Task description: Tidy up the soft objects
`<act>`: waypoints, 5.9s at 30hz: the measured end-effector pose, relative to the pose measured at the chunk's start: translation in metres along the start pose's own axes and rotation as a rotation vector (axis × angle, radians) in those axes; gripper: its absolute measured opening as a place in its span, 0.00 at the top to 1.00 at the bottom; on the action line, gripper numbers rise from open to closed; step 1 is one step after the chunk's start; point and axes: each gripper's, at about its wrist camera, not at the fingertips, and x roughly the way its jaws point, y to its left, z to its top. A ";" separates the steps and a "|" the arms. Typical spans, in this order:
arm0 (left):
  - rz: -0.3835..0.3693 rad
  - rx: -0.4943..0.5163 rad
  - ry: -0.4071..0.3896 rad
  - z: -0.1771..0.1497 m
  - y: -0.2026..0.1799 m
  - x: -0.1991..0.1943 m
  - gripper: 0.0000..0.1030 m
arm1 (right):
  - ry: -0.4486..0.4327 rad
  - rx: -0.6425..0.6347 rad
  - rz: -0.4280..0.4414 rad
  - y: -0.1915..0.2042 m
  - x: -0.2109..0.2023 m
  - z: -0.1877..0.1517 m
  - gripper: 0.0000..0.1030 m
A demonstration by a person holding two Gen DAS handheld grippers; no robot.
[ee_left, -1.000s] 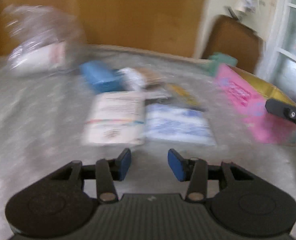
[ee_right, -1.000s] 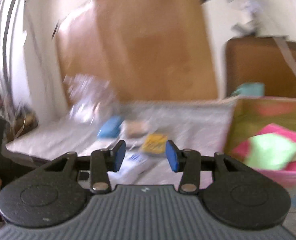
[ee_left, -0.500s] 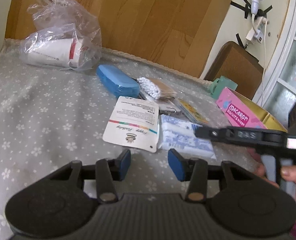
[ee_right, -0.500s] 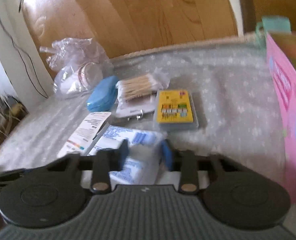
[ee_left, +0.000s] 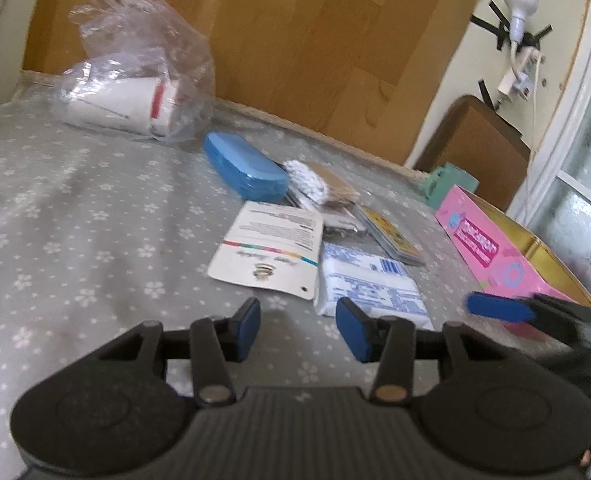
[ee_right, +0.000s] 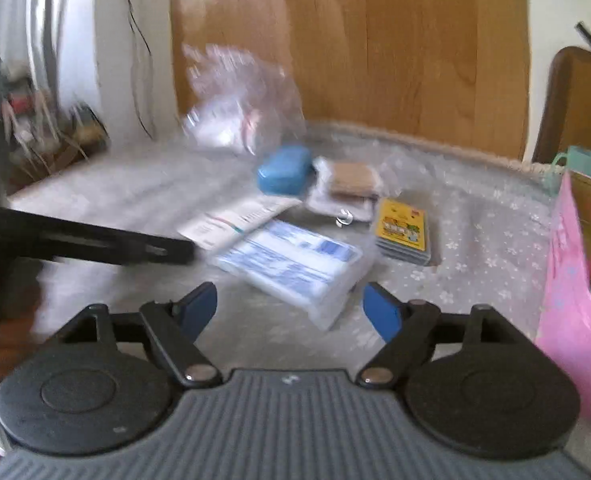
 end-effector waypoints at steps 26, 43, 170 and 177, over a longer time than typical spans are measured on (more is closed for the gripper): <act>-0.221 0.151 0.300 -0.023 -0.093 0.005 0.42 | -0.018 0.008 -0.121 0.007 -0.099 -0.073 0.25; -0.360 0.359 0.121 0.042 -0.216 0.025 0.47 | -0.291 0.055 -0.373 -0.027 -0.124 -0.033 0.51; 0.141 0.226 0.025 -0.003 -0.019 0.004 0.33 | -0.277 0.135 -0.276 -0.036 -0.069 0.013 0.42; 0.048 0.057 -0.033 0.009 0.012 -0.007 0.35 | -0.029 0.240 -0.246 -0.048 0.054 0.056 0.36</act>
